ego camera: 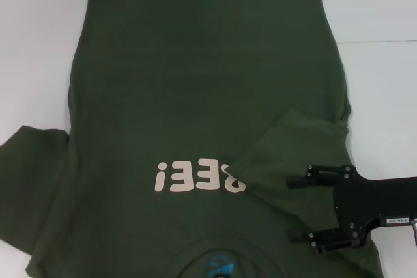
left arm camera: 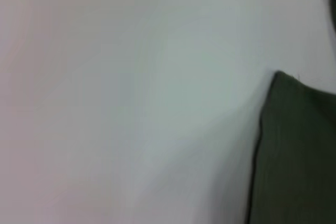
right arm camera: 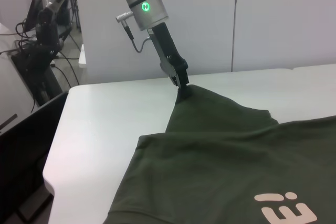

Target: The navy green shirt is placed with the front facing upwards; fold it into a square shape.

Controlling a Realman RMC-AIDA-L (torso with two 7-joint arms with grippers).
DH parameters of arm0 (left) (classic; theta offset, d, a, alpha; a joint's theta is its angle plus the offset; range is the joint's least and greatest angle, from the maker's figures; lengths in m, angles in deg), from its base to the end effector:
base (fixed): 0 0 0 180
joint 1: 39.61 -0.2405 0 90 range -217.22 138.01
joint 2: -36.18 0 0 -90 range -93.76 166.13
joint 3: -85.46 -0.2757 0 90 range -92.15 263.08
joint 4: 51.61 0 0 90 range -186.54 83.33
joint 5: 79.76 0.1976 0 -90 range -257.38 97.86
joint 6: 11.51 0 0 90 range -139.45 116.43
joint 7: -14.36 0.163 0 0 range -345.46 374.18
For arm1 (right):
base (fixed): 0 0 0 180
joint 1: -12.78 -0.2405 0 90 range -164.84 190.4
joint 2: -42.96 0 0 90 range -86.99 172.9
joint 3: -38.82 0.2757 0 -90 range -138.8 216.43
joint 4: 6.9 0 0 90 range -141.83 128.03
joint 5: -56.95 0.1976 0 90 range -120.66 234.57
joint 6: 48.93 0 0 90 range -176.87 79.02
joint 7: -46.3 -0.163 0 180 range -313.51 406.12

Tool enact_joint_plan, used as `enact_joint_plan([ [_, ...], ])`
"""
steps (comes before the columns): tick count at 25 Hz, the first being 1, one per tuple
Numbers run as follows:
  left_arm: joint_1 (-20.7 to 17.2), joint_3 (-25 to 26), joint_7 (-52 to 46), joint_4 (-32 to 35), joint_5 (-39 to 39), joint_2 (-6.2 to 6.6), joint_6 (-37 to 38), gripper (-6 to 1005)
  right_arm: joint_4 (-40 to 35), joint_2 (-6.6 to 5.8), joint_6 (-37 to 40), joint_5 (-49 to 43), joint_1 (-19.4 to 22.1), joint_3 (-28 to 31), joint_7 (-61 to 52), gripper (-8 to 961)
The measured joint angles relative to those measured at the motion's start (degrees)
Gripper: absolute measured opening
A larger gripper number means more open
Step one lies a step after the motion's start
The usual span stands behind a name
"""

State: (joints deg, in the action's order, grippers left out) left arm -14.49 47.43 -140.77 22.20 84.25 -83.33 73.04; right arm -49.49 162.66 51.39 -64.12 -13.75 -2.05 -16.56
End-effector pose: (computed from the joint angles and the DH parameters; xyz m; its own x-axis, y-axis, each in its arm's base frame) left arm -0.3693 0.3217 0.0881 0.1009 0.9116 0.3985 0.8208 0.1500 -0.5511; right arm 0.2702 0.2898 -0.0285 0.9119 -0.0848 -0.4017 -0.1404 -0.9839 -0.1110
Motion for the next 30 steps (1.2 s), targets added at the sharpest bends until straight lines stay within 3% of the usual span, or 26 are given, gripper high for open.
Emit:
enact_joint_plan([
  [15,-1.29,3.16,2.06,0.49,-0.04,0.05,-5.09,84,0.84,0.18,-0.92,0.32,-0.10,0.06,-0.20,889],
  [21,1.27,2.64,2.89,0.54,-0.71,-0.11,-0.48,97,1.01,0.27,-1.13,0.32,-0.26,0.00,-0.91,889],
  [30,6.53,2.01,4.42,0.16,-18.49,-2.34,9.50,118,1.65,0.20,-1.68,0.32,-0.50,0.00,-0.94,888],
])
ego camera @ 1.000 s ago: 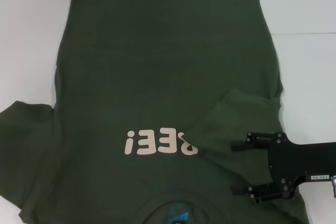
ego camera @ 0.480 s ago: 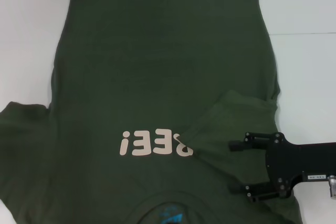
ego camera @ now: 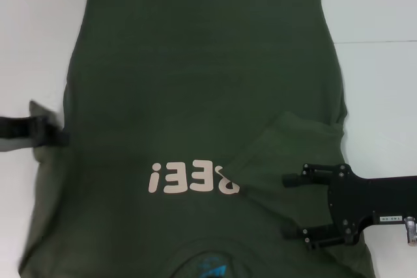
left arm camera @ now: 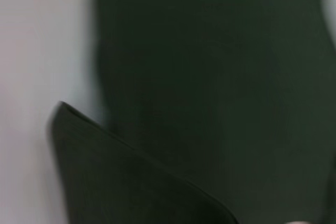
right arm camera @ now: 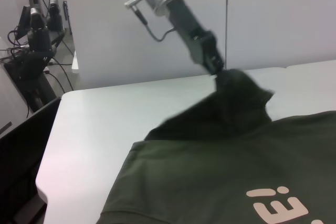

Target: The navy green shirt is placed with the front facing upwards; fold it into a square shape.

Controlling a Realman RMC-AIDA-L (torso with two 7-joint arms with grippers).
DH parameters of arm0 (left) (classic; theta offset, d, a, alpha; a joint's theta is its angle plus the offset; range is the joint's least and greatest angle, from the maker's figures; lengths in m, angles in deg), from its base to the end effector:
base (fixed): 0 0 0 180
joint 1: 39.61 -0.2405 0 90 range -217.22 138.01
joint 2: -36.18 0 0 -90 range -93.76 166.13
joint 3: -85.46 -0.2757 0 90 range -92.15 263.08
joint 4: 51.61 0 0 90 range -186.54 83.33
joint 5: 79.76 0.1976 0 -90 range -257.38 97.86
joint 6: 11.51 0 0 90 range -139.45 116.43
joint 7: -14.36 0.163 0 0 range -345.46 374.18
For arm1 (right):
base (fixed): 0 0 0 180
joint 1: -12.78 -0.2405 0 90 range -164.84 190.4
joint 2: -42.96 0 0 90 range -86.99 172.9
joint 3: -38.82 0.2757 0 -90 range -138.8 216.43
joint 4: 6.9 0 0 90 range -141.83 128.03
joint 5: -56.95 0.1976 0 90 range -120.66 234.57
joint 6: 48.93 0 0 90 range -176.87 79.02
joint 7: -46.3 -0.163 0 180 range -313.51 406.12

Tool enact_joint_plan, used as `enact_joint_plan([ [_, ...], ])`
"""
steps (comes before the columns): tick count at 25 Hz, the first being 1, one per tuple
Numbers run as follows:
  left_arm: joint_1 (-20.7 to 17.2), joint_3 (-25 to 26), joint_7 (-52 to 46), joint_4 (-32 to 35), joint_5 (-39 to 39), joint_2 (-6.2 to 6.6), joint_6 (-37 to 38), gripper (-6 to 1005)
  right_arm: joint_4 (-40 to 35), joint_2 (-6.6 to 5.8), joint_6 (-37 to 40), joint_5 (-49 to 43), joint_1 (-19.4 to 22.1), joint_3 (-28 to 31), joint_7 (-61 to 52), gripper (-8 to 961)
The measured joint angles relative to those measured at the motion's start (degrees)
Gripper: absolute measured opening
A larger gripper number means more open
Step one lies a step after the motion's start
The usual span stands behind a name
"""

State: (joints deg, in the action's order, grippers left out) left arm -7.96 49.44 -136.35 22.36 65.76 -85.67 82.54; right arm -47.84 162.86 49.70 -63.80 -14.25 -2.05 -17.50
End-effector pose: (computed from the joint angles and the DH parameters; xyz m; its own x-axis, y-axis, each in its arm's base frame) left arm -0.2740 0.3544 0.0514 0.2360 0.8916 0.3864 0.9597 -0.1515 -0.2365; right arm 0.2697 0.2928 -0.0340 0.9044 -0.1163 -0.4105 -0.1751 -0.9785 -0.1086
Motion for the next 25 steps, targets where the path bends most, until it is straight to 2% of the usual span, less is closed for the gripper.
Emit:
enact_joint_plan([
  [4,1.38,-2.27,0.24,-5.07,-1.52,-0.67,-2.78,127,0.01,-0.02,-0.17,0.00,-0.01,0.09,0.00,889],
  [8,1.90,-3.63,0.95,-9.72,-2.08,-0.70,-6.05,136,0.07,-0.02,-0.98,-0.05,0.09,0.11,-0.21,889],
  [16,2.57,-3.79,2.21,-13.41,-6.34,-1.12,-7.94,154,0.07,-0.02,-1.20,-0.20,0.12,0.00,-0.73,889],
  [25,3.78,-4.08,3.48,-19.16,-6.42,-0.55,-10.88,175,0.08,-0.02,-1.26,-0.38,0.07,0.00,-0.72,892],
])
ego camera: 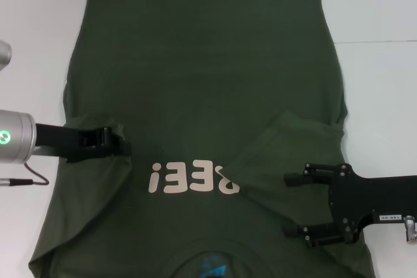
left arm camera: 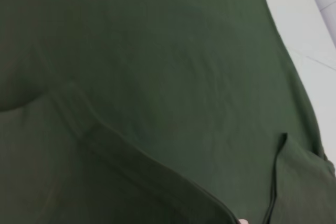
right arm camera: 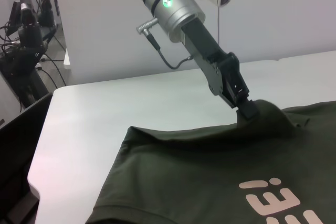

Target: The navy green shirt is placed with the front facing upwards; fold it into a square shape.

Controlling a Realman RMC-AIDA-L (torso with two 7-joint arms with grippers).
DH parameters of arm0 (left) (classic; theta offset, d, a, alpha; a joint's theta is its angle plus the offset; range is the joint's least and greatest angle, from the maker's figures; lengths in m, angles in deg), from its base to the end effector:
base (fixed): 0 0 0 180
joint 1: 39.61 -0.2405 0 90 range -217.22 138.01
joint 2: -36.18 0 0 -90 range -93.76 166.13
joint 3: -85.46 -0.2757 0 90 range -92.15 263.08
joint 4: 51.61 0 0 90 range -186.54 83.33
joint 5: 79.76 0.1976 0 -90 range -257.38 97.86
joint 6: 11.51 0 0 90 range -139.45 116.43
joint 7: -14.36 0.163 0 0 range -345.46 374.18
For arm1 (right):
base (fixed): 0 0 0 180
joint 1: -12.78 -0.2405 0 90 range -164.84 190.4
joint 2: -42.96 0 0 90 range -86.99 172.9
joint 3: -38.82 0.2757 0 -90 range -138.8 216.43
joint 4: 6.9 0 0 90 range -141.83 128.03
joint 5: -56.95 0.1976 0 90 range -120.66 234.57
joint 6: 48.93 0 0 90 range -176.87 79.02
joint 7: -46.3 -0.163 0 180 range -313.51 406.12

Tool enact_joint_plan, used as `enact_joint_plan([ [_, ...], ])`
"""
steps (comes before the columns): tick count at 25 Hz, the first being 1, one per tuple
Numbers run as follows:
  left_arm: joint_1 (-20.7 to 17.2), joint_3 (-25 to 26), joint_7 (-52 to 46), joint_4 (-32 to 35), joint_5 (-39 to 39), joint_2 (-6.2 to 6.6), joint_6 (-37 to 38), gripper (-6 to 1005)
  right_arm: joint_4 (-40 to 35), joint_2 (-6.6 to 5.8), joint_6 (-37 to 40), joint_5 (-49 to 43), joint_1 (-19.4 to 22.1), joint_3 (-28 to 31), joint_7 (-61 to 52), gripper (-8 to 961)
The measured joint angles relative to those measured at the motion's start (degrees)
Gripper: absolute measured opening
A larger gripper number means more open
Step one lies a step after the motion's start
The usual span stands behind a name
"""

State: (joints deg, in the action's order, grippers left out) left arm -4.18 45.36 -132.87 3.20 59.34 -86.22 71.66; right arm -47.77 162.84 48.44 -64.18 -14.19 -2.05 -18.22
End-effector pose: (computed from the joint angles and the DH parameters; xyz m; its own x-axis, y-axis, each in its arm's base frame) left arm -0.2635 0.3714 -0.0164 0.1964 0.9181 0.3443 0.9805 -0.1799 -0.0797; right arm 0.2730 0.2948 -0.0348 0.9075 -0.1340 -0.3982 -0.1955 -0.9736 -0.1178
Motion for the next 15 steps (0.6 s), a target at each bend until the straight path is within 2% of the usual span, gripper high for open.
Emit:
enact_joint_plan([
  [4,0.37,0.79,0.18,-3.24,-0.04,0.48,-2.14,184,0.04,0.00,0.01,0.11,0.13,0.00,0.23,894],
  [9,0.52,1.31,1.33,-3.84,-1.74,0.82,-2.19,195,-0.31,-0.14,0.65,0.16,0.12,0.05,0.05,896],
  [13,0.24,3.75,7.28,-3.93,-4.73,1.25,0.25,274,-1.97,-0.25,2.09,0.27,0.25,0.46,-1.35,897],
  [15,-0.05,5.56,14.37,-3.77,-7.45,1.29,3.46,314,-3.74,-0.23,3.32,0.22,0.43,0.49,-2.81,898],
])
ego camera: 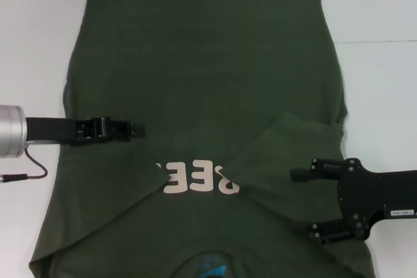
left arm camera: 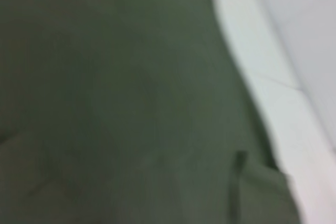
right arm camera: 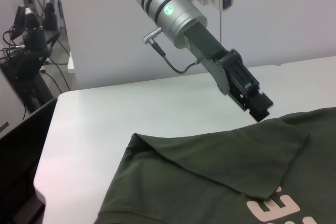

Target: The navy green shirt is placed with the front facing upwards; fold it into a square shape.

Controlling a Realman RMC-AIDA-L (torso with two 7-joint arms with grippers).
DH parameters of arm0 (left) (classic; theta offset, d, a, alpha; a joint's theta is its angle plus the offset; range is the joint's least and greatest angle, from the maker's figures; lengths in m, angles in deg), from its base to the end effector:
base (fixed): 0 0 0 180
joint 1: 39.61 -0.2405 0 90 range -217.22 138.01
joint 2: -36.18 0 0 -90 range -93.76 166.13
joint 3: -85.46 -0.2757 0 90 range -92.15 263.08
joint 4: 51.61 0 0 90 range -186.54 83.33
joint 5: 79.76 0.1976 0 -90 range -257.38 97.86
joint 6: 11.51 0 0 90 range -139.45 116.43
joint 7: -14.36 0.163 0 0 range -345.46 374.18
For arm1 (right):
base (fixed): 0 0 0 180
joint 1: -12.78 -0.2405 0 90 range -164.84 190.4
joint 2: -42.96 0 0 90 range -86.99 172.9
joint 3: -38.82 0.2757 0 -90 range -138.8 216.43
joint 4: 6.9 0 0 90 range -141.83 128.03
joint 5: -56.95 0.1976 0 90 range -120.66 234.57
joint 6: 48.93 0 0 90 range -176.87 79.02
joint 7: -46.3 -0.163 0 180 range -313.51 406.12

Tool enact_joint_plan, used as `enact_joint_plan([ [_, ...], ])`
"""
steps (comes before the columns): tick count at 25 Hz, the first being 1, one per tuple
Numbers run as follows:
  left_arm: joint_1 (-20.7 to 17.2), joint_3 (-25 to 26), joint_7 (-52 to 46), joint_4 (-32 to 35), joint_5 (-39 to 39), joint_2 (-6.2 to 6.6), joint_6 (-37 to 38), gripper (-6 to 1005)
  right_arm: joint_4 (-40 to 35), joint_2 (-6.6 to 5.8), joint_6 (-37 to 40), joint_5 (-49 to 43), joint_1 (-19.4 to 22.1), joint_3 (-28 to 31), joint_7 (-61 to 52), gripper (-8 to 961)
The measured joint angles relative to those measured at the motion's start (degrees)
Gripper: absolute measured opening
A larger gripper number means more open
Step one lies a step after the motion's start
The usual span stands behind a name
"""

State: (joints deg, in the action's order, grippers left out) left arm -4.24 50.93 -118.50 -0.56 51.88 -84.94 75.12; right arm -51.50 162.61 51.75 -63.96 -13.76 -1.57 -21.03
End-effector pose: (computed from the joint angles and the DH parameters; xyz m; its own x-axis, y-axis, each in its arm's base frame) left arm -0.2568 0.3699 -0.0061 0.3241 0.8499 0.4155 0.9332 -0.3593 0.0069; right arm 0.2686 0.2938 -0.0218 0.9053 -0.1338 -0.4031 -0.1917 -0.9756 -0.1067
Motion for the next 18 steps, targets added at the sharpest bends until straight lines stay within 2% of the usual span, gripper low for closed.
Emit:
enact_joint_plan([
  [5,-0.60,1.67,17.13,0.04,-3.51,0.36,9.79,413,-6.28,0.08,3.91,0.08,0.47,0.21,-9.00,894],
  [8,-0.94,1.99,27.64,-0.60,-3.87,0.54,15.84,562,-12.43,0.08,5.11,-0.80,0.31,-0.62,-23.50,888],
  [11,-1.26,2.04,34.85,-1.86,-4.13,0.56,21.28,695,-15.17,-0.08,6.04,-2.24,-0.04,-1.47,-30.23,882],
  [12,-1.30,2.25,39.02,-2.88,-5.17,0.52,25.59,727,-18.91,0.00,7.37,-4.59,-0.26,-3.04,-36.39,880],
  [13,-1.32,2.34,40.10,-3.19,-5.93,0.45,26.86,760,-18.91,0.00,7.37,-4.59,-0.26,-3.04,-36.39,880],
  [16,-1.49,2.49,41.15,-3.64,-7.83,0.33,27.87,858,-25.71,0.27,7.73,-8.55,-0.14,-6.35,-45.58,880],
  [18,-1.63,2.51,41.35,-4.07,-8.65,0.24,27.79,889,-30.08,0.27,7.67,-11.42,0.03,-8.77,-52.78,880],
])
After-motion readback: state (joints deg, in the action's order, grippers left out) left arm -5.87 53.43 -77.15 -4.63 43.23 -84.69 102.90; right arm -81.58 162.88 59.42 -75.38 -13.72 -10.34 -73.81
